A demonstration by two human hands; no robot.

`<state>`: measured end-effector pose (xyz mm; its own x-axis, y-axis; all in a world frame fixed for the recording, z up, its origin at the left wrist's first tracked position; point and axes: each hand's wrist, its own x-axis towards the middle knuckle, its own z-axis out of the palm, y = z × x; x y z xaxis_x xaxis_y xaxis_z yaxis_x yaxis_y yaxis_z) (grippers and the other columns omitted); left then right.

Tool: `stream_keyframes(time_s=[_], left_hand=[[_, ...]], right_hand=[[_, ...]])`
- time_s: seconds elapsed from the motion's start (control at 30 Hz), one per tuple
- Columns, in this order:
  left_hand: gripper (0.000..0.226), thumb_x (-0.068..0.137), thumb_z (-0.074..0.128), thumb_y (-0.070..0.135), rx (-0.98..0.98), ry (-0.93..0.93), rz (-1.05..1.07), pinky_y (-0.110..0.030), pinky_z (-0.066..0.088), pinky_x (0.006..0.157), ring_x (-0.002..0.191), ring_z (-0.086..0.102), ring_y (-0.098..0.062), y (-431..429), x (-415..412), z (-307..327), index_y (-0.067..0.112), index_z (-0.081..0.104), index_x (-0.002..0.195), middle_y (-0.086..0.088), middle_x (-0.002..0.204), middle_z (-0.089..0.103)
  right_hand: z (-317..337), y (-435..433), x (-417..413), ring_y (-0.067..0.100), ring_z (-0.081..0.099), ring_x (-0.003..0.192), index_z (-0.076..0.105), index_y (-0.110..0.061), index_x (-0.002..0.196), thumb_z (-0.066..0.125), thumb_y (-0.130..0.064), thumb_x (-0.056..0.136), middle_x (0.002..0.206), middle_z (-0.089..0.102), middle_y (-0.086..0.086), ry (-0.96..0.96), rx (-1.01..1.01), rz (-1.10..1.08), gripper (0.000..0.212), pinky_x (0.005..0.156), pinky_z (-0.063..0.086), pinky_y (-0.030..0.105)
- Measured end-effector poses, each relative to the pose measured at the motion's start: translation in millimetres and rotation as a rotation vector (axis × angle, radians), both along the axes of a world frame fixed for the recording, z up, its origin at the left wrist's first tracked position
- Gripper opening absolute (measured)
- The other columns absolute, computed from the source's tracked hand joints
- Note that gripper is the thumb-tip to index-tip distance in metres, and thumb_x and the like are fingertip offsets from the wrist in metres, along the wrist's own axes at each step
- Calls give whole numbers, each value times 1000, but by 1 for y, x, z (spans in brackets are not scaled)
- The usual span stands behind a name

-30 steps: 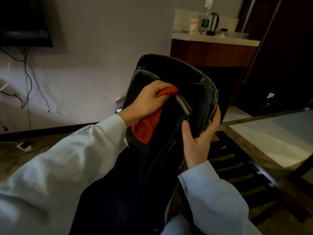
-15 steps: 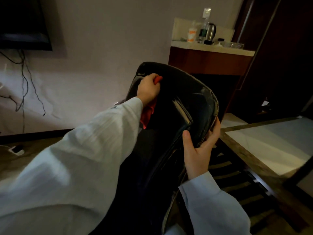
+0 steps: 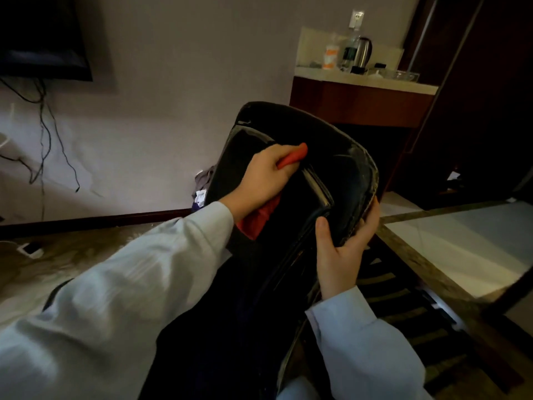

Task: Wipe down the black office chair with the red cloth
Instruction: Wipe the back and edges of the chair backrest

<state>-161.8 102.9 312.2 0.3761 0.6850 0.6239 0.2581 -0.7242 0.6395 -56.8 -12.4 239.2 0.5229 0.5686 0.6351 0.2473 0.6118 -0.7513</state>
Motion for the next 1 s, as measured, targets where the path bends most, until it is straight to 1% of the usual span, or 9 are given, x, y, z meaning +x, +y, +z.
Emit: stream_keyframes(time_s=[0.1, 0.2, 0.27, 0.37, 0.43, 0.6, 0.77, 0.83, 1.0], left_hand=[[30, 91, 56, 6, -51, -46, -220, -20, 45, 95, 104, 60, -5, -18, -10, 2, 14, 60, 120, 1, 112, 64], [27, 92, 53, 2, -86, -197, -199, -9, 43, 83, 89, 58, 11, -18, -13, 1, 18, 58, 113, 11, 99, 63], [25, 93, 52, 5, -77, -251, -59, -10, 42, 83, 91, 58, 8, -5, -13, -2, 14, 61, 115, 9, 101, 63], [25, 92, 53, 16, 12, -80, 195, -22, 42, 90, 101, 58, -11, 20, -11, -5, 17, 63, 115, -1, 111, 63], [26, 93, 52, 19, 52, 18, 245, -28, 42, 94, 107, 56, -18, 27, -7, -4, 18, 64, 115, -5, 115, 62], [32, 94, 52, 15, -14, -3, 187, -20, 34, 93, 116, 53, -21, 10, 14, 0, 13, 58, 125, -8, 125, 59], [30, 90, 58, 13, 62, -89, 113, -33, 44, 95, 106, 59, -23, -14, 13, -9, 8, 62, 120, -10, 112, 64], [31, 87, 59, 13, 104, -88, 58, -30, 45, 92, 103, 61, -21, -25, 11, -13, 8, 64, 118, -9, 109, 65], [34, 88, 57, 7, 167, -21, -196, -26, 46, 97, 108, 58, -10, -50, -5, -19, 8, 61, 122, -3, 114, 63]], right_hand=[[0, -1, 0, 2, 42, 125, 21, -49, 128, 57, -19, 82, 142, 35, 3, 2, -18, 14, 66, 92, 38, 7], [0, -3, 0, 7, 40, 127, 22, -47, 129, 57, -19, 83, 144, 33, 4, -15, -22, 20, 64, 94, 38, 7], [0, -4, 0, 7, 40, 127, 21, -48, 129, 56, -20, 83, 144, 32, 4, -24, -29, 26, 65, 94, 38, 7], [1, -5, 0, 7, 40, 126, 21, -49, 128, 56, -21, 83, 144, 32, 3, -22, -41, 29, 65, 92, 38, 5], [0, -4, 0, 6, 41, 125, 21, -47, 129, 57, -22, 83, 144, 32, 4, -24, -45, 20, 64, 90, 38, 4], [-1, -3, 1, 9, 40, 126, 26, -42, 129, 57, -22, 81, 144, 32, 4, -5, -56, -1, 60, 90, 38, 3], [-1, -1, 1, -19, 37, 117, 21, -37, 132, 57, -18, 82, 137, 31, -7, -19, -19, -4, 64, 91, 37, 3], [-1, 0, 1, -15, 37, 120, 21, -40, 132, 58, -21, 82, 139, 30, -8, -16, -9, -7, 65, 95, 36, 6], [0, -1, -1, 4, 35, 132, 22, -45, 131, 58, -21, 83, 149, 28, 4, -20, -2, 7, 65, 101, 36, 12]])
